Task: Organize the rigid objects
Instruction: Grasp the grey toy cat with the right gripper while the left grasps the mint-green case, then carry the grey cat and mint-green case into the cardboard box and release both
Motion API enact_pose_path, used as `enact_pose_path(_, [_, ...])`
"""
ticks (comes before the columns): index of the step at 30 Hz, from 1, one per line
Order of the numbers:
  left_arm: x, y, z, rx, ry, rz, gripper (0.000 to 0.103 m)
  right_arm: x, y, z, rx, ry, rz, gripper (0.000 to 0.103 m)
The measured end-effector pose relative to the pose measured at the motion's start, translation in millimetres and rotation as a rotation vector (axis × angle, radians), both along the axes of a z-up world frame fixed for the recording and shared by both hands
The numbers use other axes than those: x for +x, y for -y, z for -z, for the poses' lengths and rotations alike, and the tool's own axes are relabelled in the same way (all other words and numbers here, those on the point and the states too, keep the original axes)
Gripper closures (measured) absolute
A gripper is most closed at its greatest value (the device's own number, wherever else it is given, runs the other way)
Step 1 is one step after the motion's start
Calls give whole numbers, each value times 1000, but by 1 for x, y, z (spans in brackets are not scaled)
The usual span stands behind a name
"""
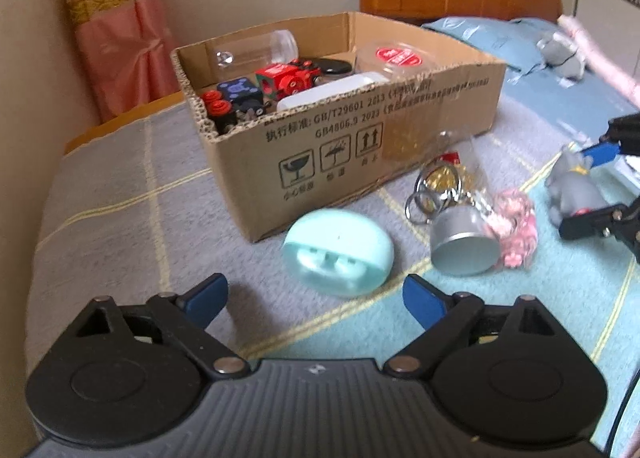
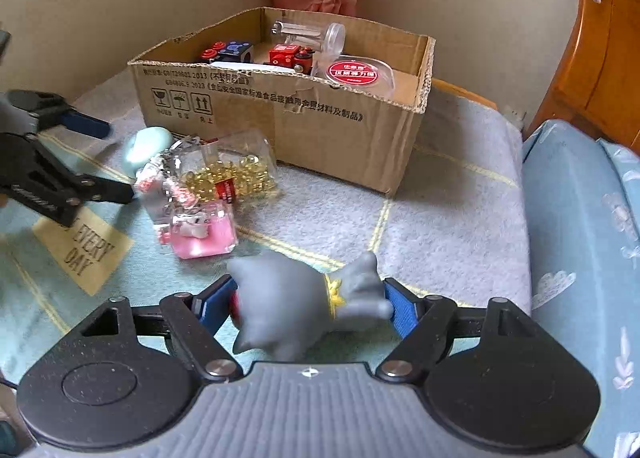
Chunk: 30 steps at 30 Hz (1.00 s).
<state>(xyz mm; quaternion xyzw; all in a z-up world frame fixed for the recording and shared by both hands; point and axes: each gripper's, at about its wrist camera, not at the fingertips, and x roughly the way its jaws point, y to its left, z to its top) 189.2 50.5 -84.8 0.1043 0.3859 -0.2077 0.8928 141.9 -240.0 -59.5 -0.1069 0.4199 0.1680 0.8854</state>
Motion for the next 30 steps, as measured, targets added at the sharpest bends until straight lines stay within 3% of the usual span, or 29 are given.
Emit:
enact_pose_path(4, [7,2,1,-36,14,38,21,-2,6,0,21,3,12,13])
enact_pose_path(9, [6,9,-1,-50,26,71,40,-4,10,0,49,3,12,9])
enact_pose_path(11, [8,11,0,-47,30,70,42,-6,10,0,55,9,-2,5])
enact_pose_path(19, [2,14,0,-30,24,76,42,-3,4,0,46,37,-49,4])
enact_pose_path(23, [4,18,-1,-5,40,89,38,-1,2,3,25,38,-68,4])
enact_pose_path(26, [6,20,-1,-3,33,101,42,-2,-1,3,-1,51,-84,4])
enact_pose_path(30, [3,21,-3,4,21,100,43,-2,-5,5,-28,42,-99,16])
